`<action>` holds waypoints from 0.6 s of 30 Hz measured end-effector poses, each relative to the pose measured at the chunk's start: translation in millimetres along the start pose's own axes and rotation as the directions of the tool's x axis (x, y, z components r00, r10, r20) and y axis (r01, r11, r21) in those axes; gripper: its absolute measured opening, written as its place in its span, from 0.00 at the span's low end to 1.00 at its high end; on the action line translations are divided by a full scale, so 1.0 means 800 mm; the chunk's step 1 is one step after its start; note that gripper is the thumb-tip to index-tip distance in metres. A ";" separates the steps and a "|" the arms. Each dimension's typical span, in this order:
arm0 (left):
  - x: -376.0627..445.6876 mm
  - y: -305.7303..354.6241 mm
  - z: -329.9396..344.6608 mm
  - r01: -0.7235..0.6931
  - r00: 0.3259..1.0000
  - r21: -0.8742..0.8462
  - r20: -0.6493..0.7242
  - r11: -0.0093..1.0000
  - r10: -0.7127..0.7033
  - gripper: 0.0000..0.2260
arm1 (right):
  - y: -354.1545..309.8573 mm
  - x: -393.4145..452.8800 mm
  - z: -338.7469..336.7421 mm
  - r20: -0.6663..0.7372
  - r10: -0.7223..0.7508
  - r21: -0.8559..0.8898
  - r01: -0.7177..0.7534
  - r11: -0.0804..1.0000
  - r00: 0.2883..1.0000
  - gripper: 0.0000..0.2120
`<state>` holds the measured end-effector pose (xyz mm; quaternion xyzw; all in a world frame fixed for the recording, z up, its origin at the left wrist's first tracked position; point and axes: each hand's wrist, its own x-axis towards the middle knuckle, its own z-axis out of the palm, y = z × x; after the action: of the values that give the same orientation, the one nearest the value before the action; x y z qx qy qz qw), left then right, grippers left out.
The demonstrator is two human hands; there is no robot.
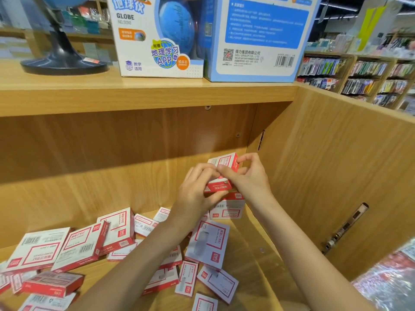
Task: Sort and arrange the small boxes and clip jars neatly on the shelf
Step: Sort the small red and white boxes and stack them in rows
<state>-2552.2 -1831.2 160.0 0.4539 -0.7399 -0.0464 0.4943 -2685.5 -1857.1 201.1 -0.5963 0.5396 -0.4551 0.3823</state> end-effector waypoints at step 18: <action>0.004 -0.031 0.004 0.526 0.729 0.095 0.461 0.845 -0.506 0.34 | 0.045 0.042 -0.019 0.458 -0.074 -0.583 0.362 0.727 0.886 0.14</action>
<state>-2539.0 -1849.2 147.6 0.6056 -0.6803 -0.3057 0.2775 -2710.1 -1894.3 176.1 -0.8326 0.4973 -0.1468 0.1948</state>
